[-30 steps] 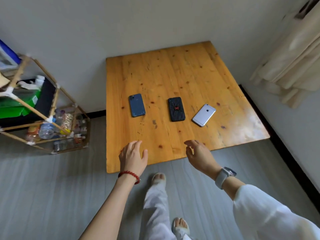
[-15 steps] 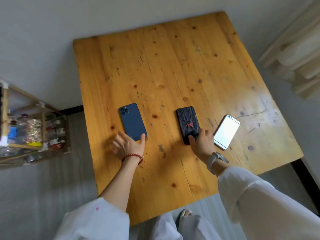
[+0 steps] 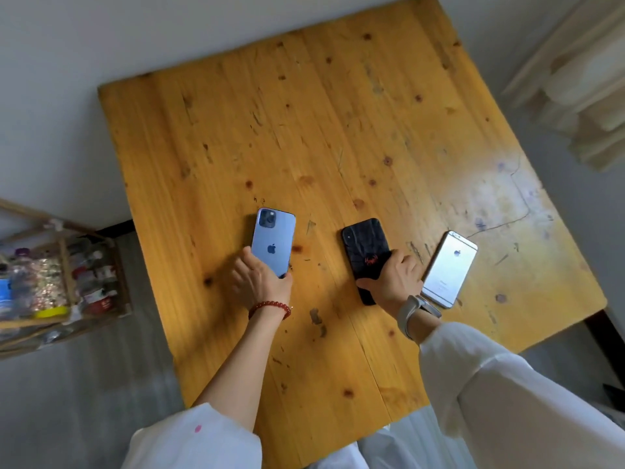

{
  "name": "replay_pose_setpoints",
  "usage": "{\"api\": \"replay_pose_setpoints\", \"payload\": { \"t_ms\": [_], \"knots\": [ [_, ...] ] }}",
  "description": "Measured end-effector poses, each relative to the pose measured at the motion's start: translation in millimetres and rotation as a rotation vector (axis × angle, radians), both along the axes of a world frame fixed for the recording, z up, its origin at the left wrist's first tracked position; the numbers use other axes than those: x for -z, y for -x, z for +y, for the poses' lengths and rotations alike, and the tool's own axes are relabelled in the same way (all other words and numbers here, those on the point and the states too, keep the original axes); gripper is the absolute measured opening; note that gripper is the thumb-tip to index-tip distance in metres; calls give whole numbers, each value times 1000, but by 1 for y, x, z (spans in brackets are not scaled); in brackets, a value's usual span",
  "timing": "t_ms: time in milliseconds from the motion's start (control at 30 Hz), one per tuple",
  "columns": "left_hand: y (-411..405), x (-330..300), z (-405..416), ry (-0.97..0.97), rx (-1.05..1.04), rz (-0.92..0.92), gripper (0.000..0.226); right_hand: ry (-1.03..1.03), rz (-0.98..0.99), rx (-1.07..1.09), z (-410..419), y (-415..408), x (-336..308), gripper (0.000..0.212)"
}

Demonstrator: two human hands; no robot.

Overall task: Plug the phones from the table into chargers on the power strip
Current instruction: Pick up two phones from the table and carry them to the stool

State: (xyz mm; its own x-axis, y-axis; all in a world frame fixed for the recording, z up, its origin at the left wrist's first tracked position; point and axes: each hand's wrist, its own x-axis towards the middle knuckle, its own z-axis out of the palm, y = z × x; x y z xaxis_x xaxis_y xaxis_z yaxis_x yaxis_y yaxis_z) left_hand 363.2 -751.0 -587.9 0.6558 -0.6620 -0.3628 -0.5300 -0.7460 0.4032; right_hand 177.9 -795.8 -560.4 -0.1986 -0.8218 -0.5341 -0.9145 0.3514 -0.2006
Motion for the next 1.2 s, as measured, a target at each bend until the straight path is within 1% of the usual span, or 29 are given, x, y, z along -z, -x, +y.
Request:
{"api": "replay_pose_setpoints", "payload": {
  "t_ms": [33, 100, 167, 267, 367, 400, 467, 600, 700, 800, 900, 1000, 1100, 1200],
  "knots": [
    [0, -1, -3, 47, -2, 107, 83, 15, -40, 12, 2, 0, -1, 70],
    [-1, -1, -3, 99, -11, 335, 68, 9, -152, 57, 12, 1, -3, 55],
    [3, -1, 3, 78, 69, 442, 51, -17, -244, 101, 25, 6, -8, 39],
    [18, -5, 22, 83, 188, 448, 32, -2, -377, 127, 47, 19, -18, 31],
    [47, -19, 47, 108, 271, 430, 20, 56, -478, 247, 79, 49, -32, 29],
    [50, -22, 54, 115, 268, 437, 15, 55, -502, 268, 87, 54, -32, 28],
    [77, -36, 70, 121, 325, 480, 9, 94, -524, 355, 114, 84, -41, 26],
    [148, -64, 96, 149, 515, 533, 5, 238, -535, 548, 180, 158, -56, 23],
    [215, -83, 119, 139, 730, 489, 14, 364, -529, 712, 245, 218, -68, 19],
    [282, -97, 151, 127, 901, 470, 16, 458, -503, 870, 317, 271, -76, 16],
    [356, -106, 201, 129, 1043, 484, 16, 547, -466, 1052, 403, 323, -80, 13],
    [440, -109, 266, 114, 1202, 553, 16, 615, -408, 1277, 497, 369, -82, 15],
    [510, -107, 329, 69, 1407, 606, 14, 659, -330, 1507, 576, 401, -80, 18],
    [581, -103, 391, 11, 1631, 623, 14, 708, -241, 1752, 648, 428, -76, 21]
  ]
}}
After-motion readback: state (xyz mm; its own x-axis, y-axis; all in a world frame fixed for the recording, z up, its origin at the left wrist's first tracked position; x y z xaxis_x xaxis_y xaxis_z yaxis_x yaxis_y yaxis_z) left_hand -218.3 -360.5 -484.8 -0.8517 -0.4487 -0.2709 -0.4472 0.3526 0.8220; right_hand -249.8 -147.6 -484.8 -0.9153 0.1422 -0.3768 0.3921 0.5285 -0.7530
